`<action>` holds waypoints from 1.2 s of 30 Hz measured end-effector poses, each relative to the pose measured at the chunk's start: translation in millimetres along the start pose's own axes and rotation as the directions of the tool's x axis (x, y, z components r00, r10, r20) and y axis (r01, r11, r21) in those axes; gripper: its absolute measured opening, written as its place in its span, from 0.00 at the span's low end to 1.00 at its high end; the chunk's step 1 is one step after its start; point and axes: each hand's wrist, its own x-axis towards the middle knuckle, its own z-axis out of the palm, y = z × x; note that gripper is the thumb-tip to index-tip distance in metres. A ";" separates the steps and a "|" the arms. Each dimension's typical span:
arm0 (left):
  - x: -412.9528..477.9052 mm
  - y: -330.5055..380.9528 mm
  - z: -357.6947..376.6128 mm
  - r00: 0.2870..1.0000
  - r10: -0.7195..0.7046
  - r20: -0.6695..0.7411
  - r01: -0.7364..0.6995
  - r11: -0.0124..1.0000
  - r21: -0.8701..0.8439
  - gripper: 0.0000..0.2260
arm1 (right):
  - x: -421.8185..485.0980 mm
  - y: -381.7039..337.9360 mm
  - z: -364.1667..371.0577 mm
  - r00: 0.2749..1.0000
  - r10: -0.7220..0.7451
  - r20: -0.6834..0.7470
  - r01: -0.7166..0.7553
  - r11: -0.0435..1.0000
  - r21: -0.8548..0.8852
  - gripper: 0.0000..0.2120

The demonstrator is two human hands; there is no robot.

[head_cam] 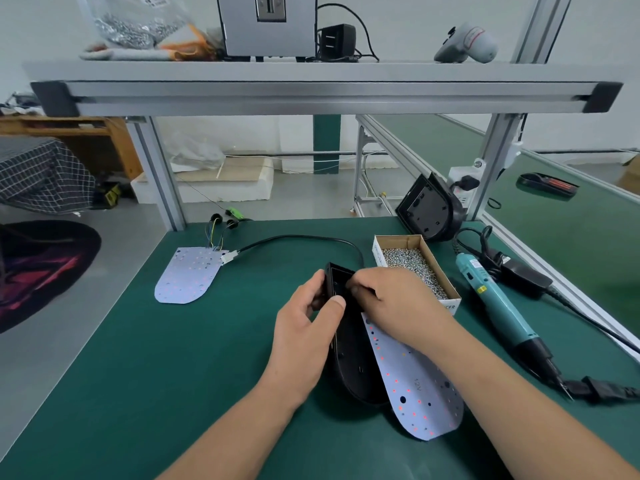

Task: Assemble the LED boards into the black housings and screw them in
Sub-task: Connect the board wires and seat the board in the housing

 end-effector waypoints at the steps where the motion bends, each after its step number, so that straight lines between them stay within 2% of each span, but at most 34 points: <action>1: 0.1 0.6 1.0 1.000 0.010 0.007 -0.010 1.000 0.001 0.18 | -2.5 0.7 0.1 0.996 0.034 -0.077 -0.030 0.999 0.043 0.04; 3: -0.8 1.7 2.6 1.000 0.014 0.010 -0.014 1.000 0.003 0.19 | -5.8 1.1 0.1 0.976 0.095 -0.197 -0.073 0.990 0.117 0.02; 5: -2.2 1.4 3.1 1.000 0.009 0.015 -0.009 1.000 0.004 0.19 | -6.8 -0.9 0.8 0.972 0.083 -0.219 -0.067 0.994 0.081 0.05; 10: -3.9 0.8 1.9 1.000 0.005 0.024 -0.004 1.000 -0.012 0.20 | -3.9 -10.2 0.6 0.994 0.019 -0.111 -0.023 0.999 -0.034 0.08; 14: -4.6 2.0 4.6 1.000 0.023 0.007 -0.023 0.999 -0.022 0.21 | -2.5 -8.6 -8.6 0.993 0.049 -0.108 -0.055 0.997 -0.051 0.09; 20: -6.0 1.2 4.3 0.999 0.035 -0.012 -0.036 0.999 -0.018 0.22 | 1.9 -13.4 -10.9 0.999 0.008 -0.047 -0.015 0.989 -0.146 0.12; 25: -5.0 5.8 2.5 0.998 0.020 0.055 -0.019 1.000 -0.018 0.20 | 2.5 -2.7 -16.6 0.996 -0.057 0.075 0.071 0.978 -0.194 0.13; 28: 0.0 4.5 2.2 0.996 -0.014 0.091 0.015 1.000 -0.003 0.18 | -5.4 5.8 -16.3 0.996 -0.086 0.016 0.086 0.996 -0.021 0.08; 30: 0.2 3.6 1.7 0.997 -0.028 0.075 0.028 1.000 -0.002 0.20 | -10.4 12.9 -21.9 0.998 -0.054 -0.037 0.059 0.987 0.147 0.09; 33: 0.9 2.5 -0.8 0.997 -0.051 0.060 0.052 0.999 -0.011 0.23 | -12.8 25.8 -31.0 0.995 -0.060 -0.084 0.070 0.989 0.129 0.06; 36: 1.1 2.6 0.1 0.997 -0.070 0.046 0.071 0.997 -0.027 0.24 | -13.9 38.4 -30.7 0.990 0.059 -0.125 -0.032 0.977 0.210 0.05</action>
